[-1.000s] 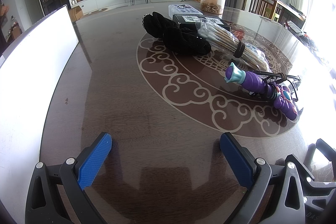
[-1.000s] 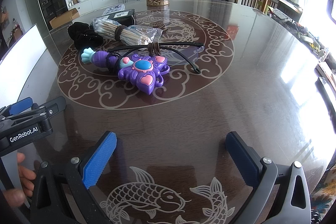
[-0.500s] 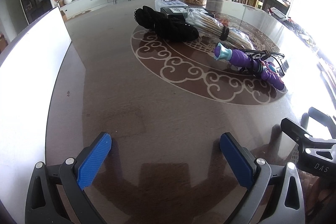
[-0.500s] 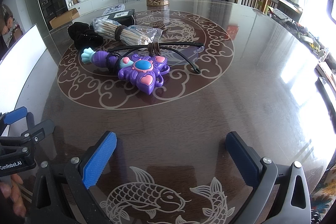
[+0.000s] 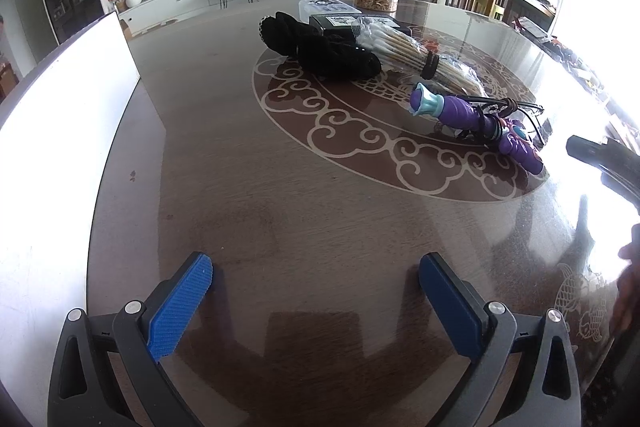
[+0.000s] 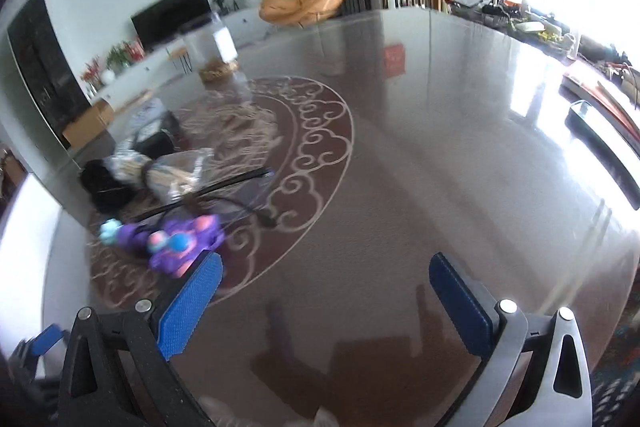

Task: Organize objects
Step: 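Move the left tool toward the purple toy wand with blue gem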

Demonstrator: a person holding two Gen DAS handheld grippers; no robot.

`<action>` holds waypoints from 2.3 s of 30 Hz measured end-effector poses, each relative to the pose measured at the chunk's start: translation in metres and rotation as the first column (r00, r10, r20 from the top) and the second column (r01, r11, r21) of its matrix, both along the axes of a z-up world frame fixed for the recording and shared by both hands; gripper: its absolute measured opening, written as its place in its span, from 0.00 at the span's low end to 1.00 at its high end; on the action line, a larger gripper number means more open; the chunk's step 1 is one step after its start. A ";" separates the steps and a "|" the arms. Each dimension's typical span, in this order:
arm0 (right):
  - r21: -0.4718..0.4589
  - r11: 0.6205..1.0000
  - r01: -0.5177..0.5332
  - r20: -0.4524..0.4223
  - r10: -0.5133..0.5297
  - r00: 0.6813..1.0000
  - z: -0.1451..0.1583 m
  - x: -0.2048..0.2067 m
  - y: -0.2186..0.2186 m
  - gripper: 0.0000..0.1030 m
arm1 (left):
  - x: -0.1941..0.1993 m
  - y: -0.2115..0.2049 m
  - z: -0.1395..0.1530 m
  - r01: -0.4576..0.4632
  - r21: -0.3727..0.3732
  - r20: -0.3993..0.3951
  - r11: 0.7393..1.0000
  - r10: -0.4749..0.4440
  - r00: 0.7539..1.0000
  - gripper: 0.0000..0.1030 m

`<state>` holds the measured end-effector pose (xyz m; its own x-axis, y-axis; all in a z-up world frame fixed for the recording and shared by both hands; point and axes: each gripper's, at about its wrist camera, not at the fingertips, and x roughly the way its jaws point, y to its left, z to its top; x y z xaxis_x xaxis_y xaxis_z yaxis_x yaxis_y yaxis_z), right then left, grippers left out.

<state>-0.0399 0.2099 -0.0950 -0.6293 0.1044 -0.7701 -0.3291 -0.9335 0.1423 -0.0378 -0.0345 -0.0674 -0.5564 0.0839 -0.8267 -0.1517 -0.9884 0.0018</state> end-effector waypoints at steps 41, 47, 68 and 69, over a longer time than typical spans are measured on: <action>-0.071 0.871 -0.486 -0.023 0.486 0.874 -0.005 -0.029 -0.098 0.95 | 0.000 0.001 0.000 -0.004 0.001 -0.003 1.000 0.004 1.000 1.00; -0.014 0.933 -0.359 -0.035 0.358 0.933 -0.009 0.003 -0.061 0.95 | 0.000 0.001 -0.001 -0.005 0.001 -0.003 1.000 0.005 1.000 1.00; 0.011 0.969 -0.246 0.085 0.244 0.966 -0.024 0.010 -0.047 1.00 | 0.002 0.005 0.041 0.034 0.191 -0.074 0.981 -0.020 0.997 1.00; 0.024 0.969 -0.247 0.093 0.244 0.965 -0.024 0.010 -0.050 1.00 | -0.006 0.009 0.045 0.032 0.182 -0.073 0.983 -0.019 0.997 1.00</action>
